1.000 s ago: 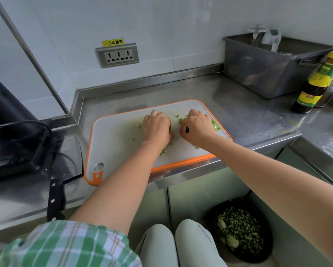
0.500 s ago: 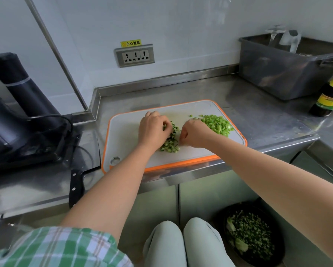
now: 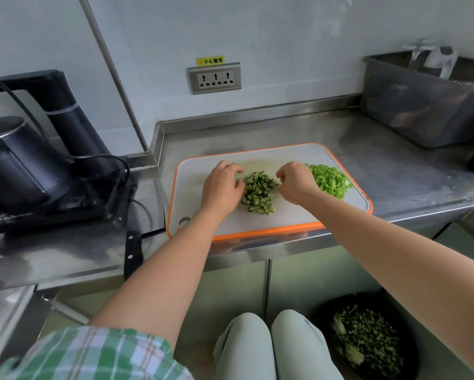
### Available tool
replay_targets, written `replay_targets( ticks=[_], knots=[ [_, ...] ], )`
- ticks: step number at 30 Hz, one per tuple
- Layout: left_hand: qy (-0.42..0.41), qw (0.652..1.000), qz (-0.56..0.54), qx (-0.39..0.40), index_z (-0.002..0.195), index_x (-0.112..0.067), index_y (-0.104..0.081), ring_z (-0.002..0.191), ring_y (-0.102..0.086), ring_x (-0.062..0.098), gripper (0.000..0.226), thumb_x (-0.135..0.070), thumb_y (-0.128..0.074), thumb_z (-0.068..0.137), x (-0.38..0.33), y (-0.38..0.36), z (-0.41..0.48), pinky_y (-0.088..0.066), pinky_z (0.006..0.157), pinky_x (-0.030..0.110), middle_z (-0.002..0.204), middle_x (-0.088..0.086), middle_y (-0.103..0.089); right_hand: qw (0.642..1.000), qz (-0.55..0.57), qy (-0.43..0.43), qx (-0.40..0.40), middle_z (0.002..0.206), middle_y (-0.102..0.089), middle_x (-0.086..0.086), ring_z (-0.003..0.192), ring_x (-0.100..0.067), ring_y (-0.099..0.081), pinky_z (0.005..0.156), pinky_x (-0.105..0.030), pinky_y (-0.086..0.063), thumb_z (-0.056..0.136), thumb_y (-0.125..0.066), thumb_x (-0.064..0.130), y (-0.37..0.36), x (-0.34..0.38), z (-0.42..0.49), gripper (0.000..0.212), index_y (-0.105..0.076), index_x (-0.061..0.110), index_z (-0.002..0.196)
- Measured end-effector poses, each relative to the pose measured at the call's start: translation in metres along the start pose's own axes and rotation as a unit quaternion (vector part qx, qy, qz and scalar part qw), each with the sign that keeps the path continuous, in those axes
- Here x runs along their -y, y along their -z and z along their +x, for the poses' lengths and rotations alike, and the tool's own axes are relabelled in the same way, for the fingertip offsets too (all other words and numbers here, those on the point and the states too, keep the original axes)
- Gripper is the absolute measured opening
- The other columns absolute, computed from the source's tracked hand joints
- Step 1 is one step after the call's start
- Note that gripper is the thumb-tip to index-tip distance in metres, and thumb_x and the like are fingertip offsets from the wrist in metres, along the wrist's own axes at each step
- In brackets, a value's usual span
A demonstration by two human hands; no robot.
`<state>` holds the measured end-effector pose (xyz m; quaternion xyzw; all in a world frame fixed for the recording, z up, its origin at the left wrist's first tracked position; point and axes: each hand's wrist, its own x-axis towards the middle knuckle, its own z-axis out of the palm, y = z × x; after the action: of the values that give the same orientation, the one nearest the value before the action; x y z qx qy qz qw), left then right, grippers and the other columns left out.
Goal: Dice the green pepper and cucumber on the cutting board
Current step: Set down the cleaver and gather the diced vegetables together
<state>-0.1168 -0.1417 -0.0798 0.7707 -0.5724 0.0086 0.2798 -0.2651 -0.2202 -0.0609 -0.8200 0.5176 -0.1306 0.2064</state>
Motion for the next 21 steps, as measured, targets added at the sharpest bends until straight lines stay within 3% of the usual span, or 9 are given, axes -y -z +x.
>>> replay_targets(
  ticks=[3, 6, 8, 13, 16, 18, 21],
  knots=[
    [0.032, 0.998, 0.013, 0.050, 0.134, -0.008, -0.049, 0.128, -0.044, 0.026, 0.041, -0.007, -0.047, 0.093, 0.001, -0.002, 0.008, -0.034, 0.102, 0.033, 0.141, 0.010, -0.046, 0.999, 0.016, 0.007, 0.035, 0.118, -0.065, -0.013, 0.108, -0.027, -0.061, 0.091, -0.035, -0.052, 0.083, -0.060, -0.003, 0.000, -0.001, 0.004, 0.037, -0.066, 0.006, 0.119],
    [0.040, 0.994, 0.032, 0.095, 0.141, -0.003, -0.040, 0.138, -0.033, 0.029, 0.045, -0.004, -0.040, 0.095, 0.001, -0.004, 0.018, -0.028, 0.109, 0.037, 0.149, 0.017, -0.037, 0.999, 0.027, 0.024, 0.022, 0.125, -0.062, -0.011, 0.113, -0.026, -0.059, 0.093, -0.032, -0.051, 0.084, -0.054, -0.006, 0.000, 0.001, 0.008, 0.043, -0.062, 0.007, 0.124],
    [0.054, 0.993, 0.017, 0.108, 0.141, -0.004, -0.041, 0.136, -0.037, 0.030, 0.046, -0.004, -0.039, 0.095, 0.002, -0.010, 0.024, -0.030, 0.109, 0.036, 0.147, 0.018, -0.041, 0.999, 0.025, 0.022, 0.018, 0.127, -0.060, -0.011, 0.116, -0.026, -0.057, 0.095, -0.031, -0.049, 0.085, -0.049, -0.006, -0.001, 0.000, 0.011, 0.045, -0.060, 0.006, 0.127],
    [0.008, 0.996, -0.081, 0.021, 0.123, -0.012, -0.065, 0.117, -0.059, 0.026, 0.043, 0.001, -0.046, 0.087, 0.000, -0.019, 0.013, -0.042, 0.102, 0.031, 0.121, 0.008, -0.067, 0.994, 0.105, 0.020, -0.034, 0.119, -0.067, -0.010, 0.113, -0.022, -0.059, 0.098, -0.025, -0.043, 0.084, -0.046, -0.003, 0.000, -0.002, 0.025, 0.041, -0.068, 0.009, 0.116],
    [-0.008, 0.994, -0.105, -0.003, 0.118, -0.011, -0.068, 0.111, -0.062, 0.024, 0.042, 0.004, -0.046, 0.085, -0.001, -0.018, 0.006, -0.042, 0.099, 0.028, 0.117, 0.007, -0.069, 0.996, 0.086, 0.021, 0.001, 0.133, -0.058, -0.012, 0.123, -0.029, -0.051, 0.104, -0.032, -0.039, 0.091, -0.044, 0.005, -0.009, 0.003, 0.031, 0.043, -0.058, 0.010, 0.131],
    [0.000, 0.992, -0.124, -0.037, 0.114, -0.009, -0.069, 0.105, -0.065, 0.025, 0.042, 0.007, -0.046, 0.082, 0.004, -0.016, 0.007, -0.043, 0.095, 0.028, 0.115, 0.009, -0.069, 0.995, 0.084, 0.042, 0.017, 0.132, -0.059, -0.012, 0.121, -0.032, -0.052, 0.103, -0.037, -0.041, 0.092, -0.040, 0.007, -0.015, 0.008, 0.027, 0.042, -0.059, 0.012, 0.130],
    [0.010, 0.987, -0.148, -0.062, 0.107, -0.008, -0.071, 0.098, -0.067, 0.026, 0.041, 0.009, -0.045, 0.079, 0.010, -0.014, 0.010, -0.048, 0.091, 0.034, 0.111, 0.010, -0.068, 0.989, 0.130, 0.069, 0.010, 0.135, -0.057, -0.009, 0.127, -0.026, -0.049, 0.107, -0.031, -0.036, 0.093, -0.040, 0.007, -0.018, 0.009, 0.022, 0.042, -0.059, 0.009, 0.130]
  ],
)
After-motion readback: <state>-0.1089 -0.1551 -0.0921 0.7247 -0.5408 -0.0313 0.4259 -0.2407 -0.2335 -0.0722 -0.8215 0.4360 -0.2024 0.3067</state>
